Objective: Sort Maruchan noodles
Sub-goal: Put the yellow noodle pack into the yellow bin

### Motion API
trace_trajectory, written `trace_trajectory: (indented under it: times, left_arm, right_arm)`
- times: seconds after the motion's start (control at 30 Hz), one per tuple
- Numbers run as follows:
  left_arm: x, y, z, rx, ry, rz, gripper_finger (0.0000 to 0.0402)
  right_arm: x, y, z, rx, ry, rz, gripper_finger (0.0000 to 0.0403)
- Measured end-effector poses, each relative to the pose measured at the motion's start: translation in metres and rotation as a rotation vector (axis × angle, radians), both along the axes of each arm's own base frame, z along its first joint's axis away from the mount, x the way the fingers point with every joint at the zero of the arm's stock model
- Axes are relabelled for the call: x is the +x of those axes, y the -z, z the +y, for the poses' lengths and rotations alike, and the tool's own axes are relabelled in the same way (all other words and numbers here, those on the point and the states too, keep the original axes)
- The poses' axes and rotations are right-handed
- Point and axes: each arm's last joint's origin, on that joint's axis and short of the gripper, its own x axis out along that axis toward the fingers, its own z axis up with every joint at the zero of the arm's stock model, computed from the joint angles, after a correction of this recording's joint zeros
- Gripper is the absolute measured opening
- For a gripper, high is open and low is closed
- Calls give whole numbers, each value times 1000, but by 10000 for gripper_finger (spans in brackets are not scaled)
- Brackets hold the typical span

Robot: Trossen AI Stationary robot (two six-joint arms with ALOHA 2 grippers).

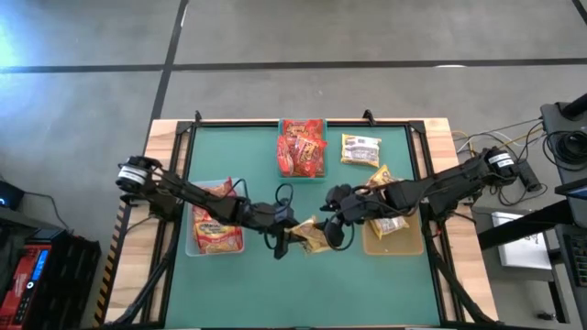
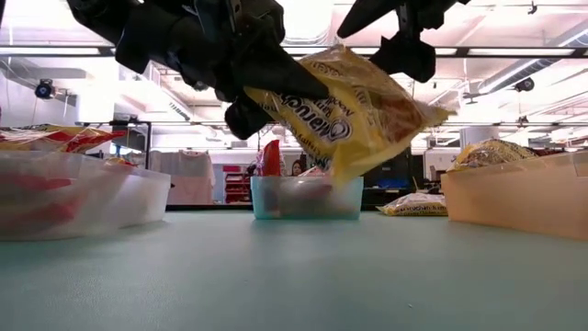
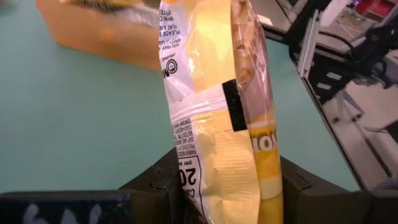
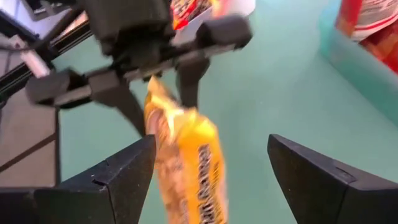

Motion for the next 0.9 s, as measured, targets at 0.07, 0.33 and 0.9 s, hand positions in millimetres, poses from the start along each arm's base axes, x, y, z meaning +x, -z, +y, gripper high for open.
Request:
trace_trajectory:
  times: [0.07, 0.33, 0.9]
  left_arm:
    - [0, -4, 1, 13, -8, -19, 128]
    - [-1, -14, 2, 51, -6, -81, 128]
    - [8, -32, 1, 105, -33, -153, 128]
  right_arm:
    - [-1, 0, 3, 13, -23, 3, 301]
    - [-3, 4, 8, -8, -78, 17, 307]
    - [-1, 3, 11, -72, -203, -17, 272]
